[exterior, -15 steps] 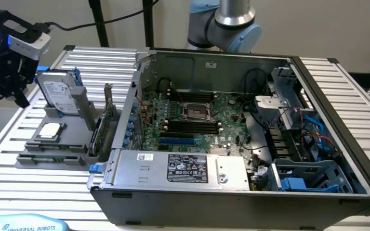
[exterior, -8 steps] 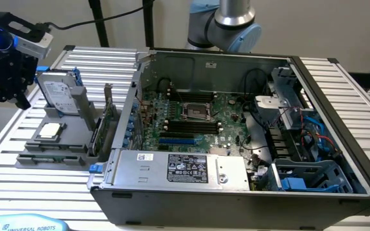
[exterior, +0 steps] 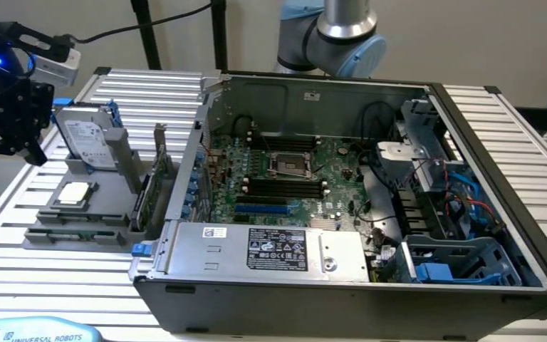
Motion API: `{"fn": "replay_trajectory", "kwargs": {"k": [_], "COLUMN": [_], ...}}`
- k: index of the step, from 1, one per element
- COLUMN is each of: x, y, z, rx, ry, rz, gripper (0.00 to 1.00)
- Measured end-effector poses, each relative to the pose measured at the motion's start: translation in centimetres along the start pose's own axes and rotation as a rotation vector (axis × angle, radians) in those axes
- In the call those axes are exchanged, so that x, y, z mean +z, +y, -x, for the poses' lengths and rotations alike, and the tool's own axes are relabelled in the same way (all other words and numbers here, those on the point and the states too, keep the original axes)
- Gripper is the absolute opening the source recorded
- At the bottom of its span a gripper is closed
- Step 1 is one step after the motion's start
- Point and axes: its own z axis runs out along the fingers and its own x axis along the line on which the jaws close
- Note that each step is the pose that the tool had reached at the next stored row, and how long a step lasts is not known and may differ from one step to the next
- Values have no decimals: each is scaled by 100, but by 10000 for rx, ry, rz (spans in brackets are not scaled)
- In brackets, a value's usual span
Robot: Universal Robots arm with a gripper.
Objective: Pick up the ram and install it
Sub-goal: 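Pick up the ram and move it above insertion slot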
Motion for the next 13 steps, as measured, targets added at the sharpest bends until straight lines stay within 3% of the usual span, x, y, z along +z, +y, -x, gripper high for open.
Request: {"fn": "replay_trajectory", "kwargs": {"k": [6, 13], "x": [58, 126], "y": [-2, -20], "z": [-3, -53], "rx": [-898, -1335], "ry": [33, 38], "rz": [-10, -69], "gripper": [11, 11]}}
